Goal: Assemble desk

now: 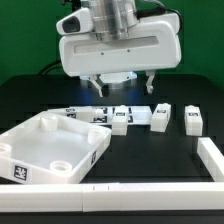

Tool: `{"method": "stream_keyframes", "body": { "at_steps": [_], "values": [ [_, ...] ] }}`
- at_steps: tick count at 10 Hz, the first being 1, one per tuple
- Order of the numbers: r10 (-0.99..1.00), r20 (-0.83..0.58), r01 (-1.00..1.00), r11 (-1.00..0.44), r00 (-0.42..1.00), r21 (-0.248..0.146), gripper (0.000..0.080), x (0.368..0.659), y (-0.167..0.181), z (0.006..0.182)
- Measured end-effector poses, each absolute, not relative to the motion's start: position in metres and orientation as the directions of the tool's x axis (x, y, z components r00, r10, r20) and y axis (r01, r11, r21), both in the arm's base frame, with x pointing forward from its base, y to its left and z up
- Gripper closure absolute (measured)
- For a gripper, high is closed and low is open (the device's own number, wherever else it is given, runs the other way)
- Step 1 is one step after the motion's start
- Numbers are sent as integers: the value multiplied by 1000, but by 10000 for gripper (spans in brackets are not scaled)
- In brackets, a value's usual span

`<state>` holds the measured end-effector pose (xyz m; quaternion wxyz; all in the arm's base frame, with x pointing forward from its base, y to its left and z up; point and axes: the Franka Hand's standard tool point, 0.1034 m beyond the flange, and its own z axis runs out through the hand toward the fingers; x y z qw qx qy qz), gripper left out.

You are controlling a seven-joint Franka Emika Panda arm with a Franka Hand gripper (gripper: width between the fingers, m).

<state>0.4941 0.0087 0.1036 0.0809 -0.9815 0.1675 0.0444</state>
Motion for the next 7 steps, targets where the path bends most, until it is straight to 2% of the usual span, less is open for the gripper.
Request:
{"method": "stream_keyframes", "body": {
  "at_steps": [2,3,4,6,7],
  "values": [
    [-316,-132,-333,-933,940,-139,150,493,3,101],
    [-334,-184,-357,-927,924,-111,150,500,-21,96],
    [-315,-171,-334,-937,934,-99,150,510,-40,95],
    [-275,-145,-292,-951,950,-105,150,507,-85,86],
    [-276,-146,-292,-951,950,-105,150,508,-79,87]
  ]
}}
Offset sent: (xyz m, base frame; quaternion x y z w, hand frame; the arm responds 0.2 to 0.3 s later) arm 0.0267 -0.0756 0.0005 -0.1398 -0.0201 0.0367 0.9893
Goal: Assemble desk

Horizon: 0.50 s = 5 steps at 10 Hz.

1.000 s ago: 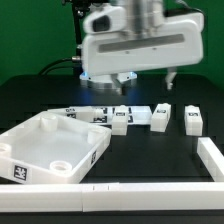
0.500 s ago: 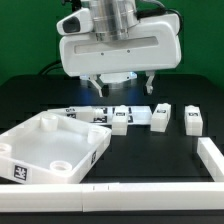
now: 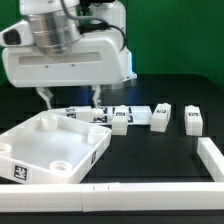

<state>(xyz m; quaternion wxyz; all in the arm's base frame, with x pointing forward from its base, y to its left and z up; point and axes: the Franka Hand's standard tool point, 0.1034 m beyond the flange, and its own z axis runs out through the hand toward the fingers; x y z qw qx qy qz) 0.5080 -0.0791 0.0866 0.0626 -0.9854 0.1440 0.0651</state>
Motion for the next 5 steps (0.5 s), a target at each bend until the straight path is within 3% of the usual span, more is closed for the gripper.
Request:
{"method": "stream_keyframes", "body": {
  "at_steps": [4,5],
  "values": [
    [-264,-150,-281,-954,953,-104,150,507,-78,84],
    [-253,-159,-270,-958,954,-99,150,502,-89,73]
  ]
}}
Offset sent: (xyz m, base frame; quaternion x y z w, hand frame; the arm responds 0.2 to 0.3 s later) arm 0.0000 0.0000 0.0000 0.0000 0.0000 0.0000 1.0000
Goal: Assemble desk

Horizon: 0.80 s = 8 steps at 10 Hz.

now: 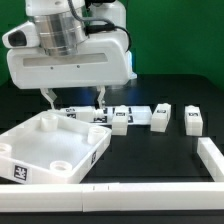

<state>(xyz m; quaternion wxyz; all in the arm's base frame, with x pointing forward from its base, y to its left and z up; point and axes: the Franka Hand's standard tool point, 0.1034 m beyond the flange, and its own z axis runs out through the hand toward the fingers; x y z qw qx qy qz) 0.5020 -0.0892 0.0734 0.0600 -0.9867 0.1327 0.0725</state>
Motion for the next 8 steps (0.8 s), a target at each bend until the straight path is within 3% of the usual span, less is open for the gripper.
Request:
{"method": "stream_keyframes", "body": {
  "at_steps": [3,5,8],
  "values": [
    [-307,-112,-312,-949,945,-34,150,511,-132,76],
    [-319,-109,-326,-943,942,-61,150,510,-136,76],
    [-314,-110,-322,-945,943,-61,150,510,-133,75]
  ]
}}
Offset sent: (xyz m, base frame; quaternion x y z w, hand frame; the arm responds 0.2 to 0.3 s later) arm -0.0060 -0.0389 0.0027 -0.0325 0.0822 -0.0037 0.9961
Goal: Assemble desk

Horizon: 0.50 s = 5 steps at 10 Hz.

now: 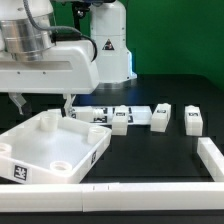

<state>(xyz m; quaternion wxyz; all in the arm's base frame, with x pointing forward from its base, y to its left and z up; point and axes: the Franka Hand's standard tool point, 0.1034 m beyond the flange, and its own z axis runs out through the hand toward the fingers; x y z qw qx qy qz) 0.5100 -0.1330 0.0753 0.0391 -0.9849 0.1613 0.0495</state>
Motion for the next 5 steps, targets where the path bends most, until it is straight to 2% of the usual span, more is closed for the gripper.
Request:
{"method": "stream_keyframes", "body": {
  "at_steps": [1,3,5],
  "values": [
    [-318,-111,-325,-944,942,-57,150,510,-136,75],
    [-393,-86,-393,-919,916,13,150,514,-146,73],
    [-324,-34,-324,-946,945,10,150,510,-174,59]
  ]
}}
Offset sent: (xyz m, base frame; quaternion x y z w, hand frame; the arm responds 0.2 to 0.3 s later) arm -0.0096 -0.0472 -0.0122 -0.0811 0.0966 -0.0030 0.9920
